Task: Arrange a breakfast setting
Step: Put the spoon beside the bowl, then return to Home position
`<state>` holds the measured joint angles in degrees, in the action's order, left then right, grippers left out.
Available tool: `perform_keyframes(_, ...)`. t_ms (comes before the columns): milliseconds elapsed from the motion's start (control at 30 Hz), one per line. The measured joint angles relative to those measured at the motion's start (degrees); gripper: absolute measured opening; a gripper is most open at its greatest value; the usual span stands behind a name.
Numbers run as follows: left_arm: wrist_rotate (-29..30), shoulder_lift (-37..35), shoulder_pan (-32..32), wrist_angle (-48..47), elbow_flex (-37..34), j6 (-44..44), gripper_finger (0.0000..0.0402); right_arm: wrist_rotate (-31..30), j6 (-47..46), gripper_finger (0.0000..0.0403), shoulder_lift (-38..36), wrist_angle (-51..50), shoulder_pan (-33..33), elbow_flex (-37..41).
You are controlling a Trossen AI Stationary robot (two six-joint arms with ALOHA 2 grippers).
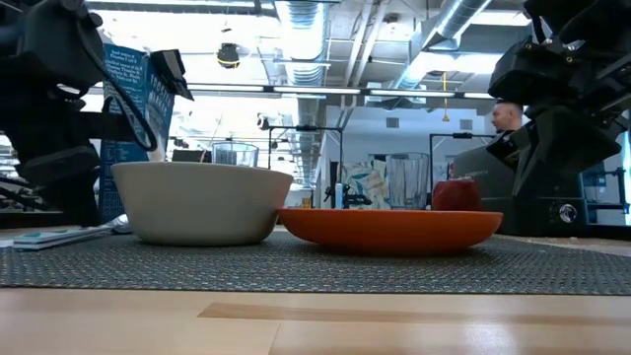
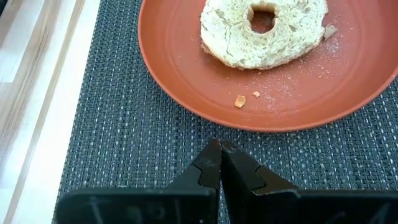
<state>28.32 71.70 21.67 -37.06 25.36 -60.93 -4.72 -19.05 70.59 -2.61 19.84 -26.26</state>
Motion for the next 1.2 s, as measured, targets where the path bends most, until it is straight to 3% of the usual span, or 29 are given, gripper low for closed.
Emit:
perform_keyframes(433,1.6,0.0,-0.9,3.8,-0.2,2.8,0.0154,0.0,0.0,0.0033,0.0,0.0,0.0,0.0)
perform_keyframes(567,-0.7,-0.2,-0.8,1.7,2.5,4.5,0.0154,0.0,0.0,0.0034,0.0,0.0,0.0,0.0)
perform_keyframes(900,-9.6,-5.7,0.6,-4.5,16.2,15.8,0.0154,0.1,1.0,0.0034,-3.5,-1.9,-0.1,-2.3)
perform_keyframes(1067,-5.6,-6.3,0.6,-3.6,22.5,24.5,0.0152,0.2,6.5,0.0033,-7.0,-3.2,-0.8,-4.7)
perform_keyframes(1200,-3.1,-6.4,-0.2,5.4,23.4,36.4,0.0133,0.3,9.1,0.0033,-11.8,-3.0,-3.0,-6.4)
